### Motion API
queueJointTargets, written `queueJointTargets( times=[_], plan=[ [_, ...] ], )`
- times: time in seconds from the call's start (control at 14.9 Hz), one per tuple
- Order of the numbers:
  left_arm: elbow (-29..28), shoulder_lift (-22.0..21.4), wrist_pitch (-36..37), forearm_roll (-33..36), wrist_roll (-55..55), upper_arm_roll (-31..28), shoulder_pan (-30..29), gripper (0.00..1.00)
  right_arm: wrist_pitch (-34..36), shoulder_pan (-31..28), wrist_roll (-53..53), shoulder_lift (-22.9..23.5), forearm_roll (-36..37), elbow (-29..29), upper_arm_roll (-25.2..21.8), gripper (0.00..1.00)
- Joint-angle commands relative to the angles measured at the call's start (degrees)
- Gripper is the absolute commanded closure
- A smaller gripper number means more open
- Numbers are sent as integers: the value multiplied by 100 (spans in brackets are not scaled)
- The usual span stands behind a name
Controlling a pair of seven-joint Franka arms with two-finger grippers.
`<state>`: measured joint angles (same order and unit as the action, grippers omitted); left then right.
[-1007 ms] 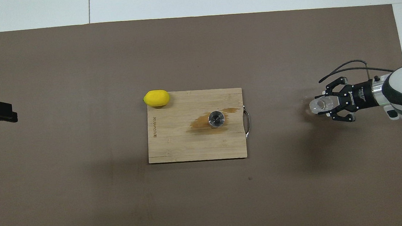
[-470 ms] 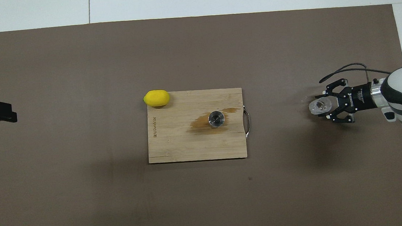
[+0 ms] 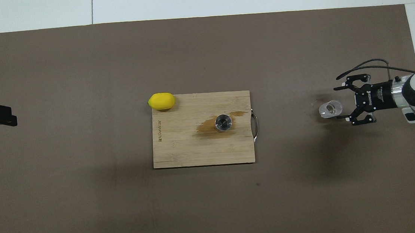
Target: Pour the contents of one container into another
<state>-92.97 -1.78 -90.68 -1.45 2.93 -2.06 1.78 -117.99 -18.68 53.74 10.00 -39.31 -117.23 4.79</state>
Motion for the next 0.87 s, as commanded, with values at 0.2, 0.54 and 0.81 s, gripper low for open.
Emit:
queueJointTargets(
  times=[0.2,0.54,0.81],
  plan=[
    [-160,-164,-55,31,32,13,-55,0,355,294,-47,-1026,1020,-169,74,1],
    [-160,-164,-55,31,32,13,-55,0,795,1058,-1696,-1369,2471,-37,83,1],
    [-160,-164,-55,31,32,13,-55,0,1708,1717,-3340,-1264,3604,875,127,1]
  ],
)
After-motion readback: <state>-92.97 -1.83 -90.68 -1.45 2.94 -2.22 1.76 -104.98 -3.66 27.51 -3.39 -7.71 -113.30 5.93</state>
